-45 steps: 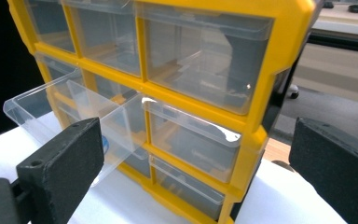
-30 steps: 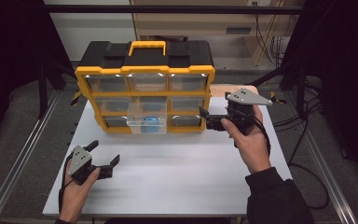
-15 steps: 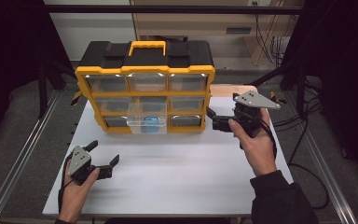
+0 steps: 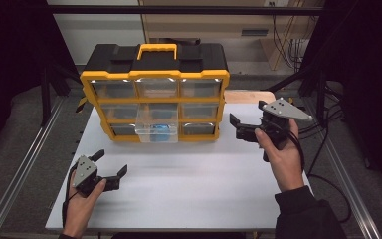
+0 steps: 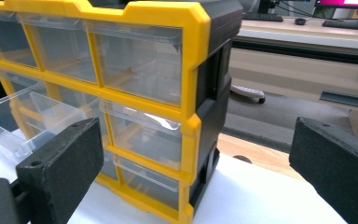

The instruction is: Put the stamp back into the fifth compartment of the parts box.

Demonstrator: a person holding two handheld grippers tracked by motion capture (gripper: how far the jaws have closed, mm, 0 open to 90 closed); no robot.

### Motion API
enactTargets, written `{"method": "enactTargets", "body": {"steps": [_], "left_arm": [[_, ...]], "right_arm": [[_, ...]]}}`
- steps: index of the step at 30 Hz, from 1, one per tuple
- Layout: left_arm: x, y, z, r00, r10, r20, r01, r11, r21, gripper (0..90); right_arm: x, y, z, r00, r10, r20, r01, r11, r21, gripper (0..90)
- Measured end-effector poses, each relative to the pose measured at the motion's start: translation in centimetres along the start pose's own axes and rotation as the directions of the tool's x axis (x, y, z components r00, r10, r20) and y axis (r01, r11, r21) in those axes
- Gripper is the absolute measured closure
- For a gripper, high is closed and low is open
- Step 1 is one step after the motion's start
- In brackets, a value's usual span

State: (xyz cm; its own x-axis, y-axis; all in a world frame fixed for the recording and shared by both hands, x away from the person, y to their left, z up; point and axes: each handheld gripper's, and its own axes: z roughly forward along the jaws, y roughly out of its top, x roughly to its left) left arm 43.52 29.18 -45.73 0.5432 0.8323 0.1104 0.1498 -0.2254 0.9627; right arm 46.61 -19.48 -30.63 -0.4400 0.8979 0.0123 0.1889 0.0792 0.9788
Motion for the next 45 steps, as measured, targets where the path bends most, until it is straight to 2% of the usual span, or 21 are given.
{"method": "enactTargets", "body": {"steps": [19,34,45], "left_arm": [[0.0,0.0,0.0,1.0,0.002,0.002,-0.002,1.0,-0.001,2.5],[-0.1,0.0,0.0,1.0,0.002,0.003,-0.002,1.0,-0.004,2.5],[-0.1,0.1,-0.1,1.0,0.002,0.004,-0.002,1.0,-0.004,2.5]], "right_arm": [[-1.5,-1.7,-1.6,0.9984,0.001,0.057,0.0,1.0,-0.006,2.8],[-2.4,-4.7,-2.1,0.9958,0.03,0.087,-0.032,0.999,0.018,2.5],[-2.8,-6.9,-2.5,0.9941,0.032,0.104,-0.036,0.999,0.039,2.7]]}}
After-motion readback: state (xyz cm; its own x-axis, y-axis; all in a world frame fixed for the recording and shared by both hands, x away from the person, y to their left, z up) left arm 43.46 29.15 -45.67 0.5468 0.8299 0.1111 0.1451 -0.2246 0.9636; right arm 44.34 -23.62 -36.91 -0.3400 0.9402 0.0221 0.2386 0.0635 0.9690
